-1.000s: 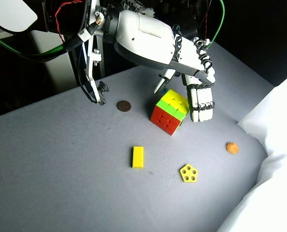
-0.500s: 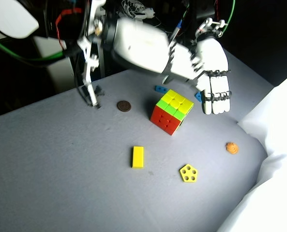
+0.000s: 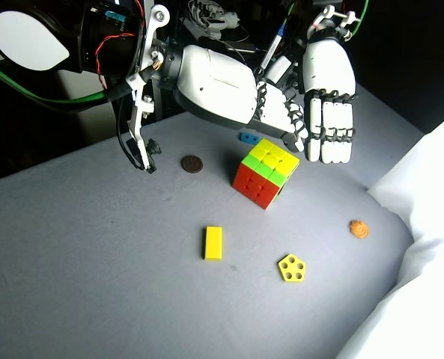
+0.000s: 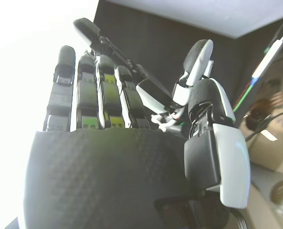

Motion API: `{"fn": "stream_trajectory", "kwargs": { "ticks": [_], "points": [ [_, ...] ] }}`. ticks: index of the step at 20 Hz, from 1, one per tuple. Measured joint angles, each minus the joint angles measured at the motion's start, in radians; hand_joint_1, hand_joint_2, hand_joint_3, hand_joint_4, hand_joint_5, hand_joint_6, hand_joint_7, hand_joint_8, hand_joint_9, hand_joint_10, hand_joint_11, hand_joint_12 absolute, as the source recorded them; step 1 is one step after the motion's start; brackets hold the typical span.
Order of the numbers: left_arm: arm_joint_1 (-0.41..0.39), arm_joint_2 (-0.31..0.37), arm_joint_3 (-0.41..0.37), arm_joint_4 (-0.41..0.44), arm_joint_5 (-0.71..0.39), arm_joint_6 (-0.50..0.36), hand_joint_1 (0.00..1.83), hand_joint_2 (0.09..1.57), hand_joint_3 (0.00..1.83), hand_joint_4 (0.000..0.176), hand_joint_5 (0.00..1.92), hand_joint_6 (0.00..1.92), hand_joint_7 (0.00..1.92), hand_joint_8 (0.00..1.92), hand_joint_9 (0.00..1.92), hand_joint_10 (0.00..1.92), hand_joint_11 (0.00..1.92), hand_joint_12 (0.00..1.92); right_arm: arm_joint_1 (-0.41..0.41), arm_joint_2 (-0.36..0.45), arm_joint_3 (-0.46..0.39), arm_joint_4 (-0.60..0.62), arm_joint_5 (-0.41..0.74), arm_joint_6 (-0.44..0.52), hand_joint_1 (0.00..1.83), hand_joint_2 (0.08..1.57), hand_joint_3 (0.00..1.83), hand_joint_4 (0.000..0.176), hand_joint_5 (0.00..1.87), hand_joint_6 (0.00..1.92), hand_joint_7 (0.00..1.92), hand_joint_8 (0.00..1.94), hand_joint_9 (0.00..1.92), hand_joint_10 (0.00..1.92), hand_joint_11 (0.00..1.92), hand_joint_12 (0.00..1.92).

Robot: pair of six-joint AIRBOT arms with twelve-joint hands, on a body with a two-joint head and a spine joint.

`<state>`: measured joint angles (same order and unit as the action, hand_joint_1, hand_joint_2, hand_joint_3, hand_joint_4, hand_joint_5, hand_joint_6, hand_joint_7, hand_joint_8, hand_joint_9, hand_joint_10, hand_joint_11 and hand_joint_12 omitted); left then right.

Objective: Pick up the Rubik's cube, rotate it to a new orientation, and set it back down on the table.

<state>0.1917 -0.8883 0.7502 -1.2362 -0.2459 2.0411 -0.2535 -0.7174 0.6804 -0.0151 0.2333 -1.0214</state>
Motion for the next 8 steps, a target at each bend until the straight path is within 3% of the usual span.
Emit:
{"fn": "stream_trajectory", "kwargs": {
  "ticks": [1, 2, 3, 5, 6, 8],
  "points": [
    [-0.003, 0.000, 0.000, 0.001, 0.000, 0.000, 0.53, 0.99, 0.00, 0.004, 0.48, 0.10, 0.22, 0.92, 0.19, 1.04, 0.00, 1.24, 0.000, -0.002, 0.008, 0.005, 0.001, 0.000, 0.26, 1.20, 0.00, 0.000, 0.43, 0.54, 0.55, 0.71, 0.35, 1.17, 0.00, 1.66],
    [-0.010, 0.000, 0.000, 0.001, 0.000, 0.001, 0.53, 1.00, 0.00, 0.001, 0.41, 0.58, 0.17, 1.25, 0.18, 1.27, 0.00, 1.38, 0.000, -0.004, 0.011, 0.010, 0.001, -0.001, 0.27, 1.20, 0.00, 0.000, 0.37, 0.89, 0.48, 1.06, 0.36, 1.34, 0.03, 1.77],
    [-0.013, 0.000, 0.000, 0.001, -0.002, 0.001, 0.52, 1.01, 0.00, 0.008, 0.36, 1.10, 0.19, 1.50, 0.20, 1.48, 0.04, 1.51, 0.000, -0.009, 0.021, 0.015, -0.002, -0.001, 0.26, 1.21, 0.00, 0.000, 0.35, 1.23, 0.52, 1.27, 0.39, 1.49, 0.13, 1.85],
    [-0.018, 0.000, 0.000, 0.002, -0.001, 0.000, 0.54, 1.02, 0.00, 0.008, 0.30, 1.56, 0.19, 1.76, 0.19, 1.72, 0.08, 1.70, 0.000, -0.011, 0.025, 0.016, 0.000, -0.001, 0.24, 1.23, 0.00, 0.000, 0.37, 1.53, 0.44, 1.62, 0.32, 1.81, 0.19, 1.92],
    [-0.019, 0.000, 0.000, 0.002, -0.002, 0.001, 0.56, 1.02, 0.00, 0.000, 0.27, 1.65, 0.17, 1.87, 0.22, 1.81, 0.10, 1.79, 0.000, -0.011, 0.028, 0.016, 0.000, -0.001, 0.23, 1.24, 0.01, 0.000, 0.35, 1.64, 0.43, 1.73, 0.34, 1.89, 0.26, 1.92],
    [-0.027, 0.000, 0.000, 0.003, -0.004, 0.001, 0.58, 1.02, 0.00, 0.000, 0.29, 1.69, 0.22, 1.92, 0.26, 1.88, 0.14, 1.88, 0.000, -0.011, 0.029, 0.018, 0.002, -0.017, 0.24, 1.25, 0.00, 0.000, 0.31, 1.72, 0.44, 1.80, 0.37, 1.92, 0.31, 1.92]
  ]
}}
